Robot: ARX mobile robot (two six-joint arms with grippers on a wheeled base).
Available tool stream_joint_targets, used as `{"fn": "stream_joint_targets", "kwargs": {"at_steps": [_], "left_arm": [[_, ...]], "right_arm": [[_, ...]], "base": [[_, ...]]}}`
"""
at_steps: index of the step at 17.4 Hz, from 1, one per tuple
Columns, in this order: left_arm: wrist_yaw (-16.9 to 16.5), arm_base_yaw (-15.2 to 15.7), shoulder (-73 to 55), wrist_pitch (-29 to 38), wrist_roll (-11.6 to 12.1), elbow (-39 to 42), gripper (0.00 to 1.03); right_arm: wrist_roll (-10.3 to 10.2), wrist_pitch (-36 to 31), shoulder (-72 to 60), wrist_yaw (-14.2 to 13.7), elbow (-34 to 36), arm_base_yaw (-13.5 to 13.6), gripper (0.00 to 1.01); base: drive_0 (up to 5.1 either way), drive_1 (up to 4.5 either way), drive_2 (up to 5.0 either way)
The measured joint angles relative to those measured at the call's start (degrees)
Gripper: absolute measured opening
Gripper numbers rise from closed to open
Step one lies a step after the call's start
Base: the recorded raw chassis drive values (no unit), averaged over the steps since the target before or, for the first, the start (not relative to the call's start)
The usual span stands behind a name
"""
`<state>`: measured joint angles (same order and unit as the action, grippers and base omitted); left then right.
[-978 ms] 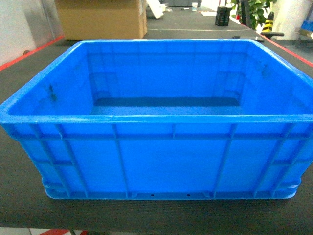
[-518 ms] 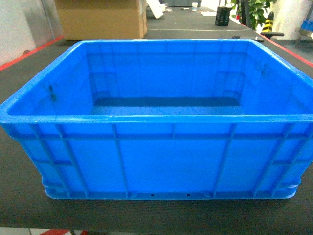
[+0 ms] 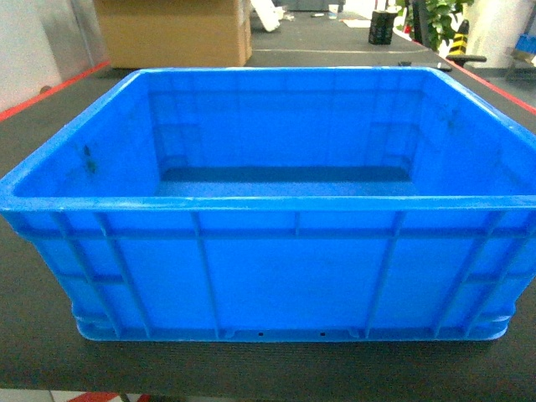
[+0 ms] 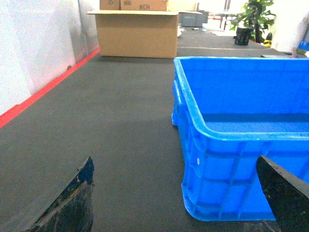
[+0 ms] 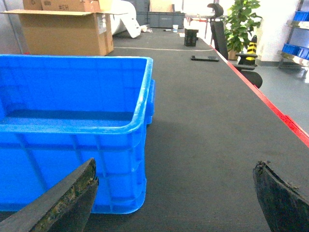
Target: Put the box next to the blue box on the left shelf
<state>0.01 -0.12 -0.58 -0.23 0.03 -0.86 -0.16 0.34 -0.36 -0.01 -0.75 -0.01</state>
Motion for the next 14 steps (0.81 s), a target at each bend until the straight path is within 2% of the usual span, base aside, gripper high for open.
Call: {"fn": "stream_joint_targets", "kwargs": {"at_steps": [8,9,11,12,13,14], "left_arm": [[0.0,0.0,0.0,0.0,0.0,0.0,0.98],[1.4,-0.5,-0.2,-0.6,-0.1,0.0,0.98],[14.9,-6.3,-3.4,-1.6,-0.6,-0.5,0.98],[19.7,-6.6,-4.1,-0.9,-0.7,-0.5,0.98],[21.7,-6.3,-4.5,0.0,-0.7,-0.5,0.98],[22.1,-6.8,-5.1,0.7,-0.8,-0.5,0.98]], "right_arm": [[0.0,0.0,0.0,0.0,0.0,0.0,0.98],[0.0,0.0,0.0,0.0,0.0,0.0,0.98],[0.0,0.0,0.0,0.0,0.0,0.0,0.98],[0.0,0.2,-0.1,-0.3,0.0,0.2,0.98],[-0.2,1.8,-2.6,-12.5,-0.5,5.1,0.98],[-0.2,1.8,-5.4,-21.0,-0.5,9.7,0.98]], "base": [[0.0,0.0,0.0],[0.0,0.0,0.0],[0.0,0.0,0.0],[0.0,0.0,0.0],[0.0,0.0,0.0],[0.0,0.0,0.0]]}}
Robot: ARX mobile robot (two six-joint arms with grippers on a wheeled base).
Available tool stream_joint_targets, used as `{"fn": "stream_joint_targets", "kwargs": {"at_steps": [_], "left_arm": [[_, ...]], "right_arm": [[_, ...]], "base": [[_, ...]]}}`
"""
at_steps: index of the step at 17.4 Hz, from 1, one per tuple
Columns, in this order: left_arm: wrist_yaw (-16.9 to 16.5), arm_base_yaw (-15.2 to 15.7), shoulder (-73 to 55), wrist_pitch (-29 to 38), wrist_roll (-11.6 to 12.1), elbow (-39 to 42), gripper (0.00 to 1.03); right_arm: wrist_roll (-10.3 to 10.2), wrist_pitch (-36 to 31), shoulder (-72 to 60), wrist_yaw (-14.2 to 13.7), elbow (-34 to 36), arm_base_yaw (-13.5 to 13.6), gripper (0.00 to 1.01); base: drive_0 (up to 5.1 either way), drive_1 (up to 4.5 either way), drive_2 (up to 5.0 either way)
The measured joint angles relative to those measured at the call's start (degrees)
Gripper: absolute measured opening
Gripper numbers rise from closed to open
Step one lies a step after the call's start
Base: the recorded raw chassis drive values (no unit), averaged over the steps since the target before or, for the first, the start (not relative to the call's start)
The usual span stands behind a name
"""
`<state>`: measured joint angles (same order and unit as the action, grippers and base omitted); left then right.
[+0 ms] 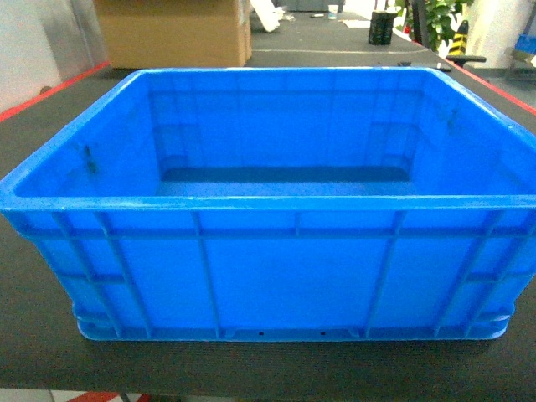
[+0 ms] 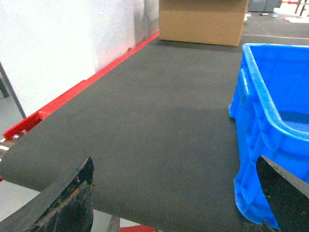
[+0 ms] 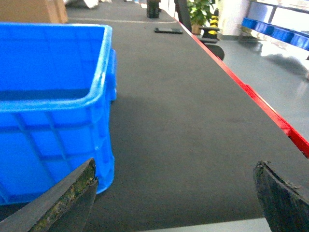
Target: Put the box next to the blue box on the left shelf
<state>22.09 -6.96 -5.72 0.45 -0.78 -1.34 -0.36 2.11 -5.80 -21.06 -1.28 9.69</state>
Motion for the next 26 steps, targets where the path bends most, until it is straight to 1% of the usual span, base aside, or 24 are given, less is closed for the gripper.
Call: {"fn": "stream_joint_targets", "kwargs": {"at_steps": [1,2,3,4,5,6,7,8,9,10,11,12,13,14,15,16,17,18,19,21,24,26], "left_arm": [[0.0,-0.6,-0.8,0.9,0.0,0.0,0.98],[0.5,-1.9,-2.3,2.4,-0.2,0.0,0.98],[0.7,-3.0,-3.9,4.5,-0.2,0.0,0.98],[1.1,-4.0,-5.9,7.0,-0.2,0.0,0.98],[2.0,-5.5,-9.7,11.2,0.1,-0.2,0.98],[2.4,-6.7,-14.3,15.0,0.7,-1.0,0.98],[2.5,-7.6,-22.6,21.2,1.4,-3.3,0.98],[1.9,-7.3,-29.0,25.7,1.7,-6.2,0.98],[1.6,-6.4,-34.2,27.7,1.8,-9.4,0.98],[0.7,-5.4,-39.2,27.3,1.7,-12.9,0.98],[-0.9,-4.5,-44.9,25.9,1.2,-16.9,0.98],[-2.7,-3.7,-50.0,22.5,0.6,-21.4,0.98],[-3.5,-3.3,-55.6,19.6,-0.3,-26.7,0.98],[-4.2,-3.2,-58.9,17.6,-0.8,-30.7,0.98],[-4.4,-3.0,-61.7,15.3,-1.8,-34.8,0.98],[-4.9,-3.0,-65.4,13.2,-2.1,-39.6,0.98],[-5.6,-3.0,-69.4,10.2,-3.0,-43.9,0.98],[-6.1,-3.4,-73.4,6.7,-4.5,-46.6,0.98],[-6.3,-3.8,-76.2,4.0,-5.3,-48.0,0.98],[-6.3,-4.0,-79.1,1.4,-6.6,-49.9,0.98],[-6.1,-4.0,-81.2,-0.7,-8.0,-51.3,0.98],[-5.8,-4.0,-82.9,-0.6,-8.6,-51.3,0.98]], "right_arm": [[0.0,-0.2,0.0,-5.3,0.0,0.9,0.98],[0.0,-0.6,0.7,-12.7,-0.3,0.6,0.98],[0.0,-1.0,0.3,-13.5,-0.4,0.4,0.98],[0.0,-2.5,-1.5,-13.5,-0.4,0.6,0.98],[-0.1,-5.2,-5.2,-13.1,-0.8,0.9,0.98],[-0.9,-8.1,-9.8,-10.9,-2.4,0.8,0.98],[-1.0,-12.5,-15.8,-9.2,-5.4,0.7,0.98],[-1.2,-14.9,-23.1,-6.2,-10.6,-0.1,0.98],[-2.2,-13.8,-28.3,-3.1,-14.7,-1.6,0.98],[-3.2,-11.8,-33.8,-0.1,-18.9,-2.8,0.98],[-4.8,-8.9,-40.4,4.4,-24.2,-4.4,0.98],[-6.8,-5.5,-46.8,8.7,-29.9,-5.2,0.98],[-9.3,-2.6,-53.9,13.9,-36.6,-6.0,0.98],[-10.6,-0.3,-58.5,16.5,-41.4,-6.0,0.98],[-11.3,1.5,-61.8,18.5,-45.0,-6.0,0.98],[-12.4,5.0,-67.7,21.3,-51.1,-5.9,0.98],[-13.7,8.2,-73.2,21.2,-55.7,-5.5,0.98],[-14.0,10.9,-78.0,20.2,-58.6,-5.2,0.98],[-13.8,12.2,-80.8,19.3,-59.6,-5.0,0.98],[-13.3,13.4,-84.5,18.0,-60.8,-4.4,0.98],[-13.0,13.8,-86.1,17.6,-61.7,-3.7,0.98],[-13.1,13.2,-87.2,17.6,-61.6,-3.5,0.98]], "base": [[0.0,0.0,0.0],[0.0,0.0,0.0],[0.0,0.0,0.0],[0.0,0.0,0.0],[0.0,0.0,0.0],[0.0,0.0,0.0],[0.0,0.0,0.0],[0.0,0.0,0.0],[0.0,0.0,0.0],[0.0,0.0,0.0],[0.0,0.0,0.0],[0.0,0.0,0.0],[0.0,0.0,0.0],[0.0,0.0,0.0],[0.0,0.0,0.0],[0.0,0.0,0.0],[0.0,0.0,0.0],[0.0,0.0,0.0],[0.0,0.0,0.0],[0.0,0.0,0.0],[0.0,0.0,0.0],[0.0,0.0,0.0]]}}
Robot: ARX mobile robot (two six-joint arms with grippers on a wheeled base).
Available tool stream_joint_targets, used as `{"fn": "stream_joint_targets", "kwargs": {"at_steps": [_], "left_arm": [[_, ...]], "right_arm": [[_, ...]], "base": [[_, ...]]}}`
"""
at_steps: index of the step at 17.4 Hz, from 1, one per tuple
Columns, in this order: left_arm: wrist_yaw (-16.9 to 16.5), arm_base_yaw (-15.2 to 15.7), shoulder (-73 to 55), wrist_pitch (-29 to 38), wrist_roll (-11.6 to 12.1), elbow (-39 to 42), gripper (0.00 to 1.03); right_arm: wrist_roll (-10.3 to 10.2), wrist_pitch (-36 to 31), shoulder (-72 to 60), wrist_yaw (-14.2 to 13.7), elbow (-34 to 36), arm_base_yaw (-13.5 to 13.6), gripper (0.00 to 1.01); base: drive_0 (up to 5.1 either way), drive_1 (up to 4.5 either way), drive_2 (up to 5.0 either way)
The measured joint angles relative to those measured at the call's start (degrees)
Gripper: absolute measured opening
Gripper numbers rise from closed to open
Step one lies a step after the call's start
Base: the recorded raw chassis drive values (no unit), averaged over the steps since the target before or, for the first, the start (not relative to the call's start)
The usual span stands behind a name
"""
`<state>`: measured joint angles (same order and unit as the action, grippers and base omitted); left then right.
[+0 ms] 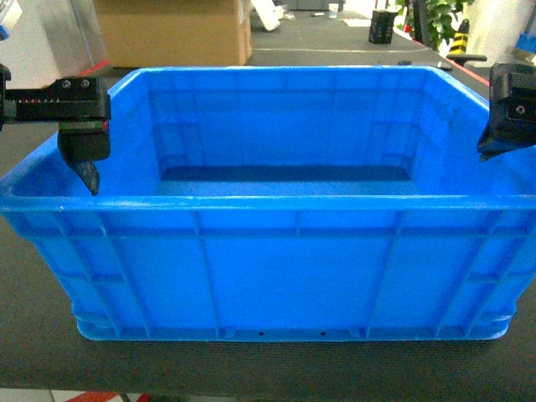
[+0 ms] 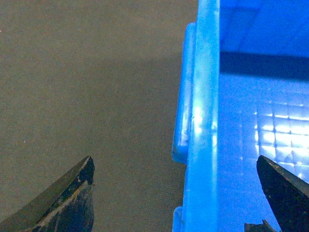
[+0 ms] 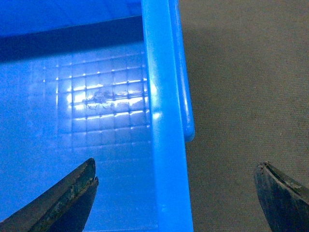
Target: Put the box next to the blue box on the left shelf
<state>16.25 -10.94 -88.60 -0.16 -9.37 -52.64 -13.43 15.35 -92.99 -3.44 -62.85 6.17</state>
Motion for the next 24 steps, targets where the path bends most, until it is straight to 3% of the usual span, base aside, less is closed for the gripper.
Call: {"fn": "stream_joint_targets", "kwargs": {"at_steps": [3,5,7,15,17,18,24], "left_arm": [[-0.7,0.0,-1.7,-0.9,-2.4,0.4,0.98],[-0.7,0.3,-2.1,-0.5,-2.5,0.4,0.98],[-0.8,0.4,-2.2,-0.2,-2.4,0.7,0.97],[-0.7,-0.5,-2.5,-0.7,-2.0,0.7,0.29],[-2.2,-0.5,-2.6,-0.4,-1.8,0.7,0.13],[-3.6,-0.3,-2.5,-0.2,-1.8,0.7,0.1],[-3.7,-0.3,-0.8,-0.1,-0.6,0.7,0.09]], "right_arm": [[0.0,-0.5,-1.2,-0.4,1.3,0.2,0.98],[0.0,-0.7,-1.2,-0.6,1.5,0.2,0.98],[0.1,-0.8,-1.2,-0.6,1.7,0.2,0.81],[2.1,-1.2,-1.2,-0.2,2.1,0.6,0.11],[2.7,-1.5,-1.2,0.2,2.4,0.5,0.09],[2.9,-1.9,-1.1,0.5,2.6,0.5,0.09],[2.7,-4.5,1.4,0.3,5.1,1.3,0.09]], "base": [[0.0,0.0,0.0],[0.0,0.0,0.0],[0.0,0.0,0.0],[0.0,0.0,0.0],[0.0,0.0,0.0],[0.0,0.0,0.0],[0.0,0.0,0.0]]}}
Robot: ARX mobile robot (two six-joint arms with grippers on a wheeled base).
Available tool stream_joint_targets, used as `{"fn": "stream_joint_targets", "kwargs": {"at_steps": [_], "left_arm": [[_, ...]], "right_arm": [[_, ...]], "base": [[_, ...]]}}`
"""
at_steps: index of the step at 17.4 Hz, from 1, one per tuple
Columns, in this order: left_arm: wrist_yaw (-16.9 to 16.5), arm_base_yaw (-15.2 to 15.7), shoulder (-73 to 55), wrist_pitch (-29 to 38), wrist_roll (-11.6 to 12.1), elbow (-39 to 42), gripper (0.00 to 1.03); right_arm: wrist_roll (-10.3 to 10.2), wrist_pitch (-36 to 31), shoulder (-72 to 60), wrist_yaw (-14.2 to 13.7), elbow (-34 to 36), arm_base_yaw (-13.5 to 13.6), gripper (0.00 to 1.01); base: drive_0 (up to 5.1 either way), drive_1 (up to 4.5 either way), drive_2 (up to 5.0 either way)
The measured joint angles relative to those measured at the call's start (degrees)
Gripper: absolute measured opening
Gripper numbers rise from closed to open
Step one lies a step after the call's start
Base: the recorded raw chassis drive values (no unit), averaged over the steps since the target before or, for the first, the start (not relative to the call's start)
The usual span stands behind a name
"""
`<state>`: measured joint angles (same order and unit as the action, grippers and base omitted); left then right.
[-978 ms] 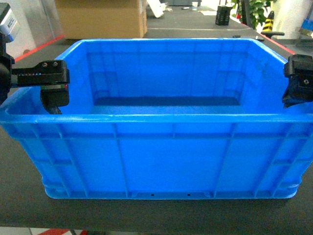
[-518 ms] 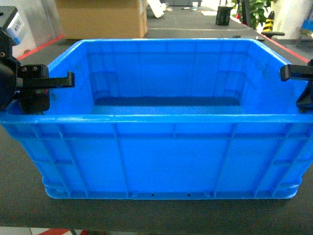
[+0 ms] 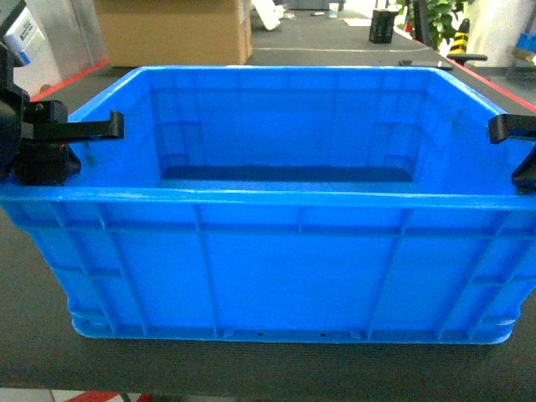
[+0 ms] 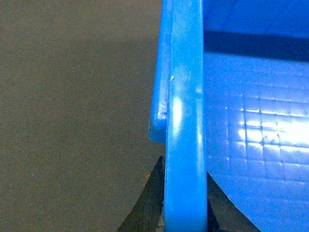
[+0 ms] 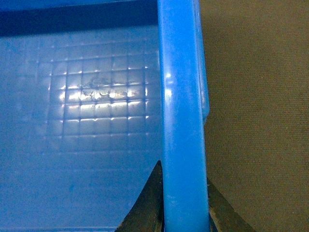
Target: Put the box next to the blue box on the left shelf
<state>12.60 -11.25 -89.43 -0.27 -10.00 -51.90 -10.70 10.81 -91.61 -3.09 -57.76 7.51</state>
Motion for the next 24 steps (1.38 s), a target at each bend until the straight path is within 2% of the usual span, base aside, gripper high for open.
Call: {"fn": "stream_joint_targets", "kwargs": {"at_steps": [2,5,7,11,14,15,24], "left_arm": [[0.8,-0.2,2.3,0.9,1.3,0.9,0.09],[2.2,-0.8,6.9,2.3,1.7,1.2,0.09],[4.2,-1.6,11.6,4.9,3.1,2.1,0.09],[7.4,-3.9,21.4,6.3,5.0,5.1,0.09],[8.4,-5.0,27.0,7.3,7.2,6.5,0.09],[9.4,-5.8,28.0,8.1,8.2,6.9,0.09],[9.4,-5.9,28.2,7.9,8.5,7.0,0.09]], "right_arm": [[-0.2,-0.4,1.9,-0.6,0.4,0.4,0.09],[-0.2,-2.0,6.7,-1.9,0.7,1.4,0.09],[-0.2,-4.0,11.2,-3.0,1.7,1.9,0.09],[-0.2,-7.1,20.7,-4.2,6.8,2.7,0.09],[-0.2,-9.6,26.6,-7.4,9.9,5.0,0.09],[0.9,-11.4,28.0,-8.9,10.6,6.0,0.09],[1.5,-11.3,28.7,-9.3,10.6,6.1,0.09]], "base": [[0.0,0.0,0.0],[0.0,0.0,0.0],[0.0,0.0,0.0],[0.0,0.0,0.0],[0.0,0.0,0.0],[0.0,0.0,0.0],[-0.1,-0.14,-0.1]]}}
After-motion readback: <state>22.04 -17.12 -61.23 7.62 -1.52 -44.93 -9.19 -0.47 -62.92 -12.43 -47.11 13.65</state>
